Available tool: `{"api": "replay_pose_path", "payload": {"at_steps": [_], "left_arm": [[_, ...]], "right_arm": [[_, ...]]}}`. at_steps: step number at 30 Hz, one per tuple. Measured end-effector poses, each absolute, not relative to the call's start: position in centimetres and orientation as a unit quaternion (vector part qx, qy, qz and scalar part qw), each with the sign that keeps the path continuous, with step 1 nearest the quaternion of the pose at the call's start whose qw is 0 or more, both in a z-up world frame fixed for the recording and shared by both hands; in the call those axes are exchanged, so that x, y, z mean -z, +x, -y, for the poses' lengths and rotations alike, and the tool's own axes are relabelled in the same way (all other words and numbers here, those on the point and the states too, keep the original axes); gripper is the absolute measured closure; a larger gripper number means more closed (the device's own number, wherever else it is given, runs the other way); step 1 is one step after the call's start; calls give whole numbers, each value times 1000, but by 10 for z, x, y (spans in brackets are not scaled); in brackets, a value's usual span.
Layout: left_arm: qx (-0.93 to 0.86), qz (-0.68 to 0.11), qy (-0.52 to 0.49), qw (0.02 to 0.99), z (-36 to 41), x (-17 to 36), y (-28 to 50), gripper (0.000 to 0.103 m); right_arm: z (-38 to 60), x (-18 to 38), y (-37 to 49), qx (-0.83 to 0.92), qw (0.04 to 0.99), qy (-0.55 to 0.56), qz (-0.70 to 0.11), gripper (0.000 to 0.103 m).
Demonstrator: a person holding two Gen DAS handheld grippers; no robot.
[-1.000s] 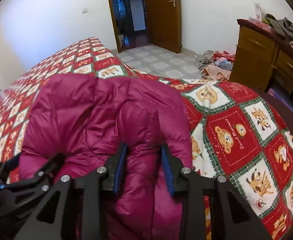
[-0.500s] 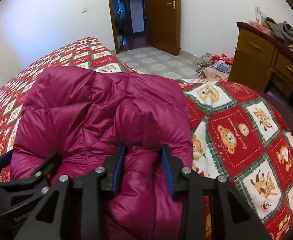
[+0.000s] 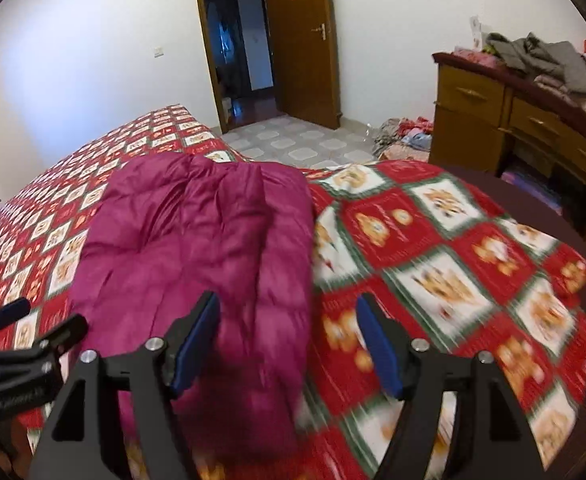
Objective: Fold large clothes
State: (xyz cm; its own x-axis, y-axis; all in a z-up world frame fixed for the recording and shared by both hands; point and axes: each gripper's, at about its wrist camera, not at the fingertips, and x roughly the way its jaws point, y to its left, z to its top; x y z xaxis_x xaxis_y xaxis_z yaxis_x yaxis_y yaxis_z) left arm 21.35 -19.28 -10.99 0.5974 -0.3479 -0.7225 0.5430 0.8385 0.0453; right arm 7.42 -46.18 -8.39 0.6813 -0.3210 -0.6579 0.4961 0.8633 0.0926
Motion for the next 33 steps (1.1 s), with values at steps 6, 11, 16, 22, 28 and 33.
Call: {"api": "replay_pose_path", "payload": {"at_steps": [6, 11, 16, 22, 28, 33], "left_arm": [[252, -371, 143, 882, 167, 116, 180, 1], [253, -383, 127, 879, 148, 121, 152, 1], [257, -390, 102, 878, 129, 118, 126, 1], [242, -386, 85, 886, 111, 110, 102, 1], [237, -348, 78, 904, 97, 83, 71, 1], [233, -284, 76, 927, 83, 46, 43, 1]], "right_arm": [[448, 85, 36, 243, 904, 132, -326, 20], [431, 83, 12, 239, 908, 115, -323, 20], [421, 83, -7, 241, 906, 114, -329, 13], [409, 83, -24, 228, 907, 115, -334, 13], [398, 59, -45, 208, 920, 129, -306, 13], [388, 24, -67, 198, 939, 128, -249, 8]]}}
